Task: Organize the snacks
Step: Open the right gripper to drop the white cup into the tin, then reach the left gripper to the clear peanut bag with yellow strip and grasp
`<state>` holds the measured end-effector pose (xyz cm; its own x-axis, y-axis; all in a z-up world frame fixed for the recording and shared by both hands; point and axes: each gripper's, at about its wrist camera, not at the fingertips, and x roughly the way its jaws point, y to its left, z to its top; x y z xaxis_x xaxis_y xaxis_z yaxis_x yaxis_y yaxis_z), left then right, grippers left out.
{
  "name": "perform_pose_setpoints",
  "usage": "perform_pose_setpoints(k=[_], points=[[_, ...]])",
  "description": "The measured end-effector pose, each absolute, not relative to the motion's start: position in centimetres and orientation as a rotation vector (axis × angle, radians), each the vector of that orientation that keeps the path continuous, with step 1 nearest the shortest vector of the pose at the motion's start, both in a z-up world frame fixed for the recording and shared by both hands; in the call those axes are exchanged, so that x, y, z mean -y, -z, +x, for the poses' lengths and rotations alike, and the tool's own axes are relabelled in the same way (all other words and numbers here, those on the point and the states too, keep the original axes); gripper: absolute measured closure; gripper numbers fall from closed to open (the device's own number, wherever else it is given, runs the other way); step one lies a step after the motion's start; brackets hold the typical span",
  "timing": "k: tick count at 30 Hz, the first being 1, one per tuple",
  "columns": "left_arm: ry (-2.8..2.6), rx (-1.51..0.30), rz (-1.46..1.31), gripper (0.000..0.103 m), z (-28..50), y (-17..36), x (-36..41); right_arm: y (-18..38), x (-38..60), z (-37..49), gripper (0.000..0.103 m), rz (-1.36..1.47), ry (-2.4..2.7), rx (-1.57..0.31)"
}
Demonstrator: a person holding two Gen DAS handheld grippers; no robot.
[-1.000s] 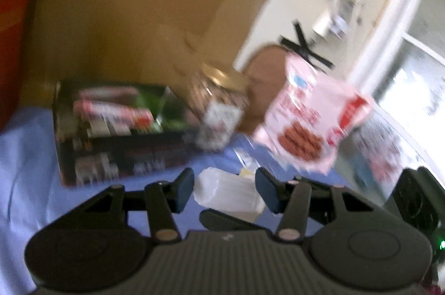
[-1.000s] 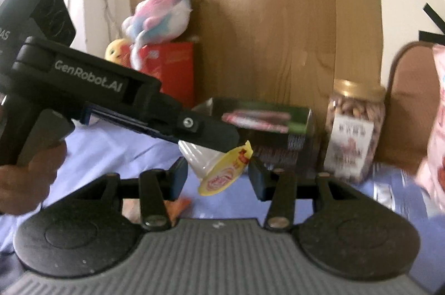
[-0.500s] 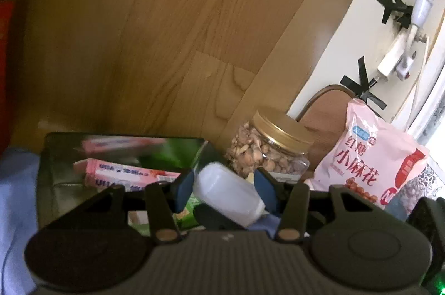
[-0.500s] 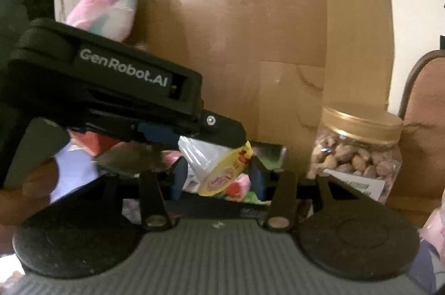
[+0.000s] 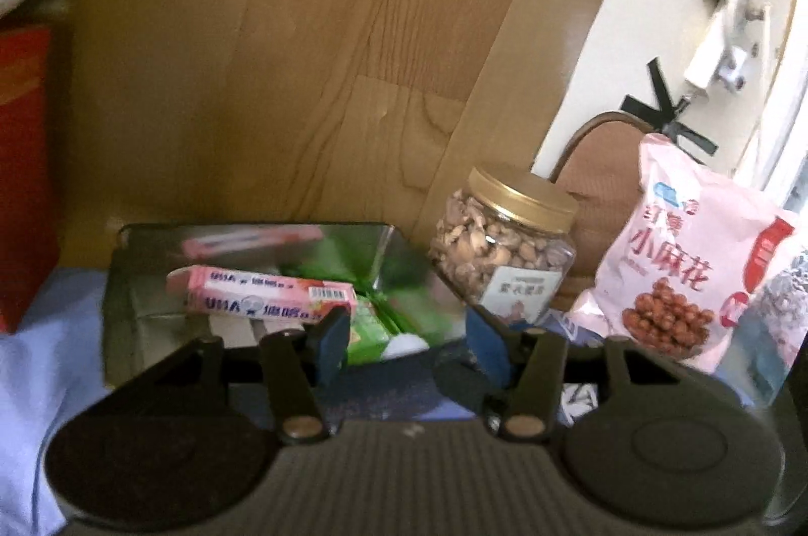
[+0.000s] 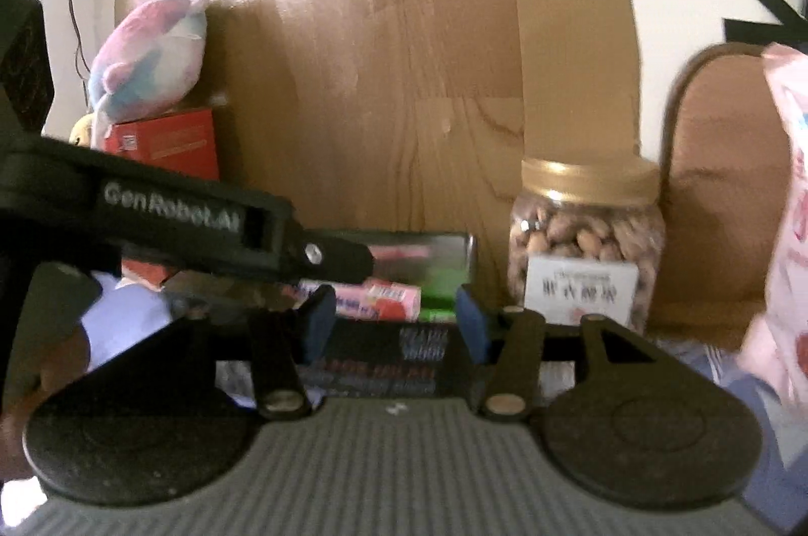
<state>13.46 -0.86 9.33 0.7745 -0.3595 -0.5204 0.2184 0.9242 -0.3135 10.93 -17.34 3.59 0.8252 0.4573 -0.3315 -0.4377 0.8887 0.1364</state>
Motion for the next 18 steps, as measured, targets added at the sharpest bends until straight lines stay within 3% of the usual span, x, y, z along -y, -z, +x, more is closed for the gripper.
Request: perform_pose_setpoints(k=[4,10,12,14,18], points=[[0.318,-0.58,-0.255,0.042,9.2,-9.6,0.1,-2.8,18.2,8.2,0.048,0.115,-0.515,-0.467],[0.34,-0.606,-0.27,0.041,3.1,-7.3,-1.0,-0.5,17.3,4.1,0.048,0.199,-0.669,-0.672],[0.36,-0.637,-0.314,0.041,1.7,-6.3,-1.7,-0.1,16.8,2.8,0.047,0.194,-0.691,-0.699],[0.37,-0.656,-0.345,0.041,0.4,-5.6,-2.3,0.4,16.3,1.9,0.038,0.185,-0.717,-0.729],[0.353,-0.665,-0.338,0.041,-1.1,-4.5,-2.0,0.5,14.1,-1.1,0.039,-0.052,-0.697,-0.636]])
